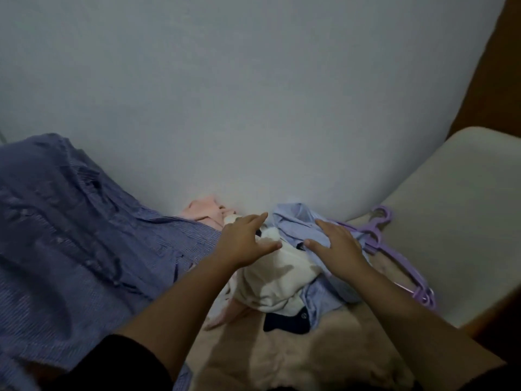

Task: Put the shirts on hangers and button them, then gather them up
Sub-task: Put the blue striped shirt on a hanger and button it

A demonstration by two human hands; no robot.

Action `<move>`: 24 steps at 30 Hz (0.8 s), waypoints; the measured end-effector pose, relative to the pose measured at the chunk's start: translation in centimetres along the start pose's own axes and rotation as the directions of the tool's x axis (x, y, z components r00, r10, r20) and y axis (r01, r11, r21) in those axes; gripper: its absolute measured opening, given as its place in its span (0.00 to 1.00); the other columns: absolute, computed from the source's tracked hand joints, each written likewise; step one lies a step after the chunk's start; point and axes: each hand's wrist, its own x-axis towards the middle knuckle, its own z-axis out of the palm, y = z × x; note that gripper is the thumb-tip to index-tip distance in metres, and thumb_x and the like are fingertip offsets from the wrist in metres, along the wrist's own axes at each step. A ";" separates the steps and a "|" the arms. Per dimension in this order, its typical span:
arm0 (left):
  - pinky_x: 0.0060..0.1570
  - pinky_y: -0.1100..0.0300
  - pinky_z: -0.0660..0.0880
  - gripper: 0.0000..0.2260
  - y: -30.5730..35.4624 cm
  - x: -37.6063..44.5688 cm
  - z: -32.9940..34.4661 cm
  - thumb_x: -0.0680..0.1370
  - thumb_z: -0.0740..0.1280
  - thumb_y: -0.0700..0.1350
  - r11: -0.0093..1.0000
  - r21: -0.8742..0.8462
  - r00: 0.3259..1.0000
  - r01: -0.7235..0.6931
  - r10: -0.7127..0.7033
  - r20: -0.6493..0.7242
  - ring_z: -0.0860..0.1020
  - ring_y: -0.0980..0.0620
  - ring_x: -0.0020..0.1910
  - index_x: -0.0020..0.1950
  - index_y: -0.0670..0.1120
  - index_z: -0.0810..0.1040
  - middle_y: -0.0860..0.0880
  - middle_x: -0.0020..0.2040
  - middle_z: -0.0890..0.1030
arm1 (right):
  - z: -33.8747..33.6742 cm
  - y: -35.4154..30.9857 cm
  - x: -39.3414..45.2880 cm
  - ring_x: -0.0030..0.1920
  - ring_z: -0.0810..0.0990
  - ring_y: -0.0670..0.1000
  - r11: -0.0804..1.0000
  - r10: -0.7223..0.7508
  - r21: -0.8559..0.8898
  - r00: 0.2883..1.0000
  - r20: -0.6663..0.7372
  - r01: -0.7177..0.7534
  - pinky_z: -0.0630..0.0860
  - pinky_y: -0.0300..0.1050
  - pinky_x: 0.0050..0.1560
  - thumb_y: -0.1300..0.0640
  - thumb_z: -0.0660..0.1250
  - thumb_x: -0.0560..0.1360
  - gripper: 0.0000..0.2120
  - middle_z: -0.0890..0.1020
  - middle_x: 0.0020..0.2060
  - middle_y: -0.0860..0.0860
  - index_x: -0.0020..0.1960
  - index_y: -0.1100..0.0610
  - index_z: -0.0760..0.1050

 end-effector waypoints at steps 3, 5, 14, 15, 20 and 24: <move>0.65 0.53 0.68 0.38 0.7 2.6 2.6 0.71 0.67 0.67 1.000 -0.005 0.999 -0.023 0.023 0.032 0.71 0.49 0.67 0.76 0.51 0.62 0.50 0.70 0.72 | 0.3 3.2 1.3 0.72 0.63 0.54 0.999 0.042 0.030 0.999 0.002 -0.042 0.61 0.56 0.70 0.42 0.64 0.75 0.31 0.67 0.72 0.52 0.73 0.51 0.63; 0.67 0.54 0.66 0.39 0.8 4.4 4.3 0.70 0.68 0.67 0.999 -0.026 0.998 -0.026 0.027 0.060 0.70 0.48 0.69 0.76 0.50 0.63 0.48 0.72 0.70 | 0.6 5.0 2.2 0.71 0.64 0.53 0.995 0.079 0.053 0.997 0.002 -0.079 0.62 0.55 0.70 0.42 0.65 0.75 0.29 0.68 0.71 0.51 0.73 0.50 0.64; 0.65 0.59 0.64 0.37 1.2 11.5 12.3 0.68 0.68 0.69 0.992 -0.083 0.984 -0.098 0.109 0.139 0.69 0.52 0.70 0.72 0.51 0.70 0.50 0.71 0.71 | 3.3 12.0 6.4 0.69 0.68 0.53 0.981 0.181 0.060 0.983 0.035 -0.182 0.61 0.50 0.71 0.46 0.66 0.75 0.27 0.71 0.68 0.54 0.71 0.56 0.67; 0.66 0.59 0.64 0.36 1.2 12.1 13.2 0.68 0.68 0.68 0.990 -0.106 0.981 -0.093 0.109 0.158 0.69 0.52 0.70 0.71 0.52 0.71 0.51 0.71 0.71 | 3.7 12.6 6.7 0.68 0.69 0.53 0.978 0.193 0.074 0.981 0.035 -0.195 0.62 0.50 0.70 0.47 0.67 0.75 0.27 0.73 0.67 0.54 0.70 0.57 0.68; 0.66 0.57 0.64 0.23 0.6 14.2 16.7 0.70 0.74 0.57 0.978 -0.090 0.960 -0.186 0.201 0.195 0.70 0.46 0.69 0.61 0.49 0.81 0.44 0.70 0.72 | 5.3 14.7 7.2 0.62 0.74 0.57 0.977 0.196 0.081 0.980 0.023 -0.197 0.68 0.51 0.65 0.48 0.71 0.72 0.25 0.77 0.61 0.57 0.63 0.60 0.75; 0.59 0.57 0.70 0.15 -0.2 14.7 18.0 0.70 0.68 0.55 0.968 -0.131 0.964 -0.216 0.233 0.132 0.78 0.46 0.60 0.49 0.48 0.86 0.45 0.61 0.80 | 5.7 15.3 7.2 0.61 0.75 0.56 0.980 0.171 0.102 0.985 -0.014 -0.169 0.70 0.53 0.64 0.47 0.74 0.68 0.26 0.78 0.59 0.56 0.60 0.60 0.77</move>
